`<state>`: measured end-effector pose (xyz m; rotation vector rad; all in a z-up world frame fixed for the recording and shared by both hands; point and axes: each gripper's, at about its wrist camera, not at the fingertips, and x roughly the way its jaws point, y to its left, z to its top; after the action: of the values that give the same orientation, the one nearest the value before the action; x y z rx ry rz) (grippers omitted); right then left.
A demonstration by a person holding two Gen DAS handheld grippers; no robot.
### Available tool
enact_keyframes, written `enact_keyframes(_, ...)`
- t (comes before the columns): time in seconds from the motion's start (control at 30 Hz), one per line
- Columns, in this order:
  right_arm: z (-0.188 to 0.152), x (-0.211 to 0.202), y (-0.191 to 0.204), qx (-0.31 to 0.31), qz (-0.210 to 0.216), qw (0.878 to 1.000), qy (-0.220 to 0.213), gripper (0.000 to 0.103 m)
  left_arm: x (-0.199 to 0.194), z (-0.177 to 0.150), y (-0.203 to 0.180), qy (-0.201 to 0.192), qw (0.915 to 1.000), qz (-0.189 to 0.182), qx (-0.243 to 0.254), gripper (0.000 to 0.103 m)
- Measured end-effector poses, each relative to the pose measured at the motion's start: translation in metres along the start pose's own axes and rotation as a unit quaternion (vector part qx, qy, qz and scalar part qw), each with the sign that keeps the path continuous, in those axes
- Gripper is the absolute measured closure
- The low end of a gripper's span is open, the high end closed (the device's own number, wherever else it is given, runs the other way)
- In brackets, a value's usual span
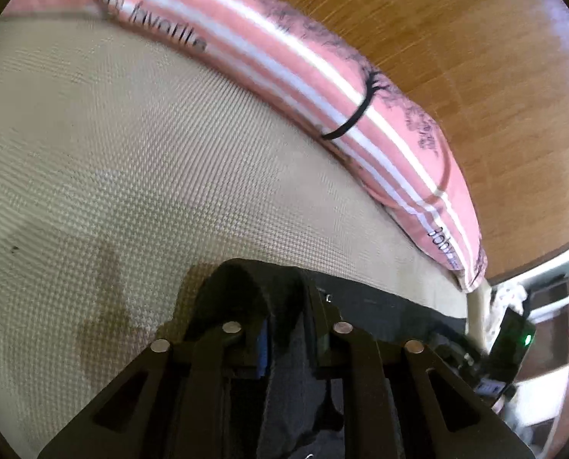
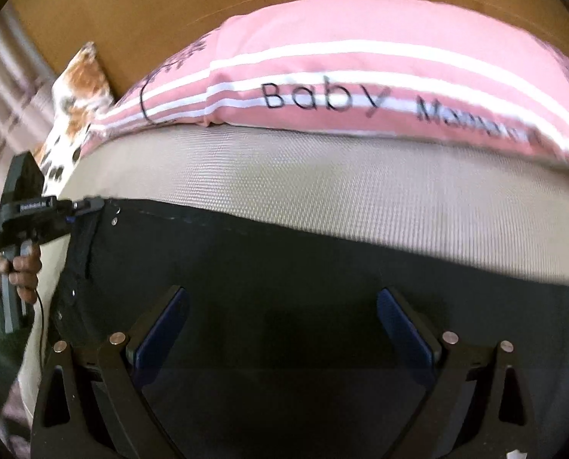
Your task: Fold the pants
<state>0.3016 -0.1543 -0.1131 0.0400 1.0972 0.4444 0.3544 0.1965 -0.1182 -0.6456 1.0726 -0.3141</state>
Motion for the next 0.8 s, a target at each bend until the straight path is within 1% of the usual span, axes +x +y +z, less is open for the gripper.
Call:
enact_keyframes(0.07,0.01,0.004,-0.003,-0.027,0.013,0.999,0.015,0.005,-0.014,-0.006,-0.007,-0.027,0.9994,-0.018,0.007,0.092)
enact_keyframes(0.13,0.022,0.008,-0.005,-0.066,0.029,0.997,0.026,0.005,-0.032,-0.012,-0.017,-0.052,0.9974,-0.047,0.013,0.094)
enact_keyframes(0.2,0.032,0.012,-0.006,-0.093,0.053,0.993,0.045,0.005,-0.046,-0.018,-0.026,-0.07,0.995,-0.066,0.026,0.095)
enact_keyframes(0.23,0.038,0.015,-0.008,-0.11,0.075,0.989,0.058,0.006,-0.054,-0.022,-0.032,-0.079,0.9933,-0.076,0.037,0.095)
enact_keyframes(0.33,0.054,0.022,-0.011,-0.137,0.131,0.978,0.09,0.009,-0.069,-0.027,-0.041,-0.088,0.9902,-0.093,0.055,0.095)
enact_keyframes(0.4,0.064,0.028,-0.015,-0.15,0.157,0.97,0.111,0.011,-0.075,-0.03,-0.042,-0.091,0.9889,-0.103,0.055,0.095)
enact_keyframes(0.43,0.067,0.031,-0.016,-0.153,0.163,0.968,0.117,0.012,-0.079,-0.031,-0.042,-0.094,0.9879,-0.11,0.054,0.095)
enact_keyframes(0.47,0.071,0.035,-0.019,-0.156,0.181,0.962,0.134,0.015,-0.081,-0.032,-0.042,-0.097,0.9875,-0.112,0.054,0.095)
enact_keyframes(0.53,0.073,0.041,-0.023,-0.165,0.2,0.953,0.159,0.02,-0.084,-0.033,-0.044,-0.101,0.9865,-0.118,0.051,0.095)
enact_keyframes(0.57,0.073,0.044,-0.025,-0.172,0.203,0.949,0.172,0.024,-0.085,-0.034,-0.044,-0.103,0.9867,-0.117,0.047,0.095)
enact_keyframes(0.6,0.072,0.046,-0.025,-0.182,0.204,0.946,0.175,0.027,-0.085,-0.034,-0.042,-0.103,0.987,-0.116,0.042,0.095)
enact_keyframes(0.63,0.072,0.044,-0.028,-0.192,0.214,0.941,0.178,0.032,-0.084,-0.034,-0.039,-0.104,0.9871,-0.117,0.036,0.095)
enact_keyframes(0.67,0.071,0.043,-0.033,-0.192,0.226,0.936,0.191,0.04,-0.085,-0.034,-0.039,-0.104,0.9872,-0.116,0.034,0.095)
enact_keyframes(0.7,0.069,0.041,-0.038,-0.193,0.229,0.933,0.2,0.043,-0.083,-0.033,-0.039,-0.105,0.9879,-0.109,0.033,0.095)
enact_keyframes(0.8,0.061,0.035,-0.051,-0.206,0.217,0.929,0.216,0.057,-0.081,-0.032,-0.039,-0.103,0.989,-0.1,0.034,0.095)
